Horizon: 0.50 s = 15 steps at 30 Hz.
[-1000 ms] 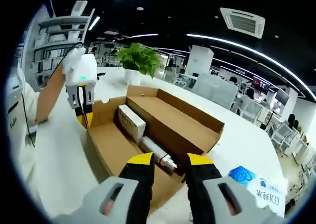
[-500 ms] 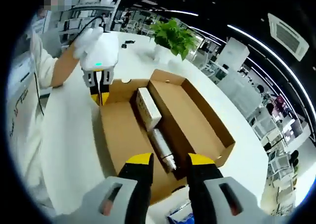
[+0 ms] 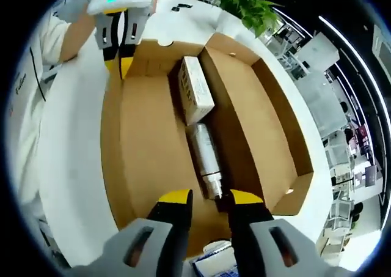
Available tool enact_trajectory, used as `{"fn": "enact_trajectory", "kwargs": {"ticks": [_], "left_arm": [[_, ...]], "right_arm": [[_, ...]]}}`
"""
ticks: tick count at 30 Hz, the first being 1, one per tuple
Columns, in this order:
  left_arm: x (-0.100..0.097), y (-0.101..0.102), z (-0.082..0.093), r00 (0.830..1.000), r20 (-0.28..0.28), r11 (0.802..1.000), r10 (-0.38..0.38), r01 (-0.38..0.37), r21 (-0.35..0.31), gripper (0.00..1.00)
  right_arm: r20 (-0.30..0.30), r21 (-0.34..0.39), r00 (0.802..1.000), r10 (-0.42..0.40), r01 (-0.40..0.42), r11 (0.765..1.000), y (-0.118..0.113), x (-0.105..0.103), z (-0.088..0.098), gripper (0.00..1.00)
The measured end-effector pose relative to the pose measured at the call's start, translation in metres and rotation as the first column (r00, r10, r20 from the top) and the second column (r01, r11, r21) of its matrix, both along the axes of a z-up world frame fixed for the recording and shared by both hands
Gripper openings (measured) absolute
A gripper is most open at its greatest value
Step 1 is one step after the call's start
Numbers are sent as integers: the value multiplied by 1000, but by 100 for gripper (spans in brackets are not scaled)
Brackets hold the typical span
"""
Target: Operate the shoe box by opening the lid, removing the specified soft item, and placing it in the target area until the item is outside and the box remains undamaged.
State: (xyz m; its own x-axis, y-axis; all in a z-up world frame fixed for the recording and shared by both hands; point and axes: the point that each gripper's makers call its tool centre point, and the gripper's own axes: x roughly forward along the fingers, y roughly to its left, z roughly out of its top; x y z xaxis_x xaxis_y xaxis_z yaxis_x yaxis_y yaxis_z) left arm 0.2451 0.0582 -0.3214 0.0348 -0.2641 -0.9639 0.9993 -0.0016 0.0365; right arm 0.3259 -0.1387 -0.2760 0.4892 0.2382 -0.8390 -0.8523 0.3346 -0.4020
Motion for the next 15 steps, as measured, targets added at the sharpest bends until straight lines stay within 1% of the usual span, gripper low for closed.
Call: {"fn": "enact_trajectory", "kwargs": {"ticks": [2, 5, 6, 7, 9, 11, 13, 15], "left_arm": [[1, 0, 1, 1000, -4, 1000, 9, -9, -2, 2], [3, -1, 1, 1000, -12, 1000, 29, -29, 2, 2], [3, -2, 1, 1000, -12, 1000, 29, -29, 3, 2], [8, 1, 2, 1000, -9, 1000, 19, -19, 7, 2], [7, 1, 2, 1000, -5, 1000, 12, -12, 5, 2], [6, 1, 2, 1000, -5, 1000, 9, -9, -1, 2], [4, 1, 2, 1000, -9, 1000, 11, -11, -9, 2], [3, 1, 2, 1000, -5, 1000, 2, -2, -12, 2]], "right_arm": [[-9, -15, 1000, -5, 5, 1000, -2, 2, -3, 23], [-16, -35, 1000, -7, 7, 999, -4, 6, -7, 24], [-16, -35, 1000, -7, 7, 999, -4, 6, -7, 24], [-17, -33, 1000, -8, 8, 999, -1, 8, -7, 24], [-16, -49, 1000, 11, -12, 999, 0, 10, -10, 23], [-19, -61, 1000, 24, -26, 998, 0, 11, -13, 19], [-38, -72, 999, 18, -21, 997, -3, 11, -17, 22], [-37, -78, 999, 11, -13, 997, -4, 13, -17, 24]]}}
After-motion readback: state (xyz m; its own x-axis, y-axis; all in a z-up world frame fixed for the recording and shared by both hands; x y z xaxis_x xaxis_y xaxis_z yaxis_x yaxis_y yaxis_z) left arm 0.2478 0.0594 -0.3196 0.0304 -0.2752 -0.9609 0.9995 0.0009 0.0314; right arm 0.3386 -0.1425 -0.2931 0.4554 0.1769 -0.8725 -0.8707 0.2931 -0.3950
